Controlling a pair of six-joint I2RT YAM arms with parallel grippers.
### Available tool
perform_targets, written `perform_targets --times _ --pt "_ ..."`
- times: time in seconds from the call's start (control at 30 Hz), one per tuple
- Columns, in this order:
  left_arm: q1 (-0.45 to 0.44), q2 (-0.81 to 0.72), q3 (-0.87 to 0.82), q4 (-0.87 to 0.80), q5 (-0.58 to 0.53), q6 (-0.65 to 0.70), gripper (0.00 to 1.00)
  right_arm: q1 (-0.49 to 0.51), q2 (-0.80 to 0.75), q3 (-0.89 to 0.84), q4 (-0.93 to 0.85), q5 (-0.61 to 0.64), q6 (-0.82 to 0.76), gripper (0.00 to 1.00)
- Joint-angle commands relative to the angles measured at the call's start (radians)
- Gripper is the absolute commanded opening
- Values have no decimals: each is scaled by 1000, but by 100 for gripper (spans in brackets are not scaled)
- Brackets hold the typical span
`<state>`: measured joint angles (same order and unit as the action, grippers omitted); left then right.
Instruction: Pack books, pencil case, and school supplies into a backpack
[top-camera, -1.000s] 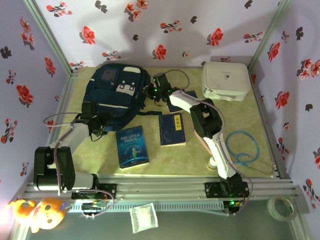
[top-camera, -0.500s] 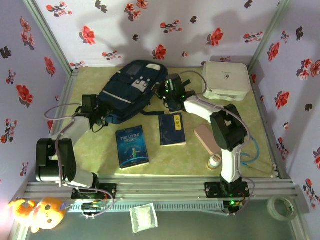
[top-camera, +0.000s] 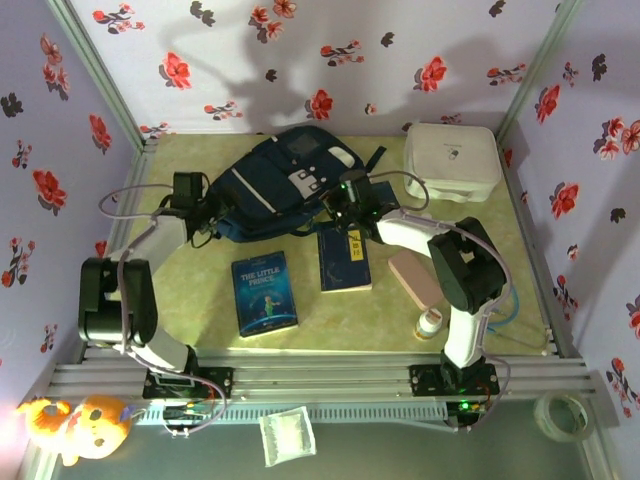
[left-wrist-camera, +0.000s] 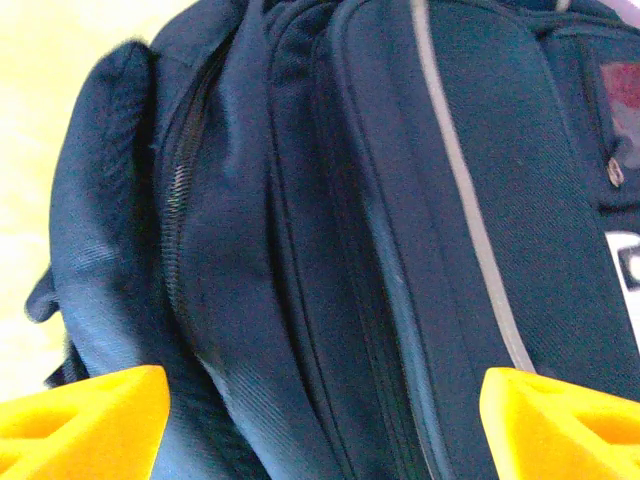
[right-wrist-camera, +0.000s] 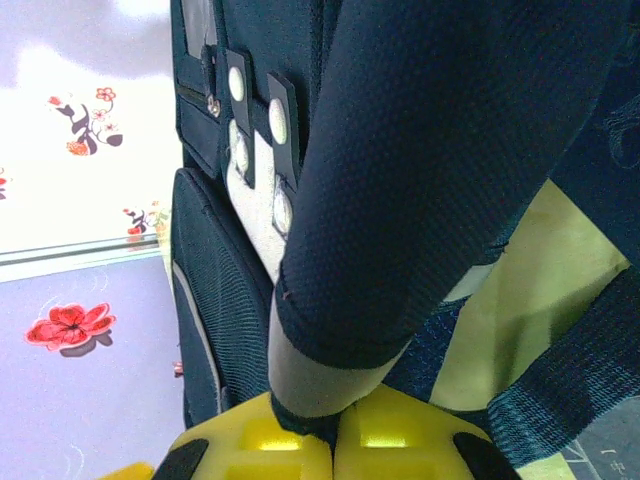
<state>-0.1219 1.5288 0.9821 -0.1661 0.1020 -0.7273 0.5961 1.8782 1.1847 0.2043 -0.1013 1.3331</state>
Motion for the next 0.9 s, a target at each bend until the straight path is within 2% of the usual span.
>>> perform_targets --times 0.0,0.13,0.23,0.33,0.47,0.53,0.63,0.7,0.77,0.87 --pt "-44 -142 6 -123 -79 114 83 17 -33 84 27 27 46 0" --pt "-146 -244 -30 -208 -135 126 82 20 -32 122 12 58 80 0" --pt "-265 -281 -60 -193 -162 127 73 24 -24 134 40 56 109 0" --pt "-384 -256 -69 -138 -160 146 61 29 -24 146 47 50 125 0" --pt "-492 -171 -64 -31 -160 201 58 32 -23 160 64 31 123 0" --pt "-509 -123 -58 23 -131 219 55 33 -22 162 86 15 128 0" --pt "-517 -49 -25 57 -96 251 44 33 -23 165 107 -12 136 0" --pt "-518 -22 -23 106 -93 270 41 33 -27 159 126 -24 144 0" --pt "-510 -14 -72 241 -93 288 35 33 -35 146 132 -27 154 0" --pt "-470 8 -95 354 -86 277 33 33 -52 127 133 -27 159 0"
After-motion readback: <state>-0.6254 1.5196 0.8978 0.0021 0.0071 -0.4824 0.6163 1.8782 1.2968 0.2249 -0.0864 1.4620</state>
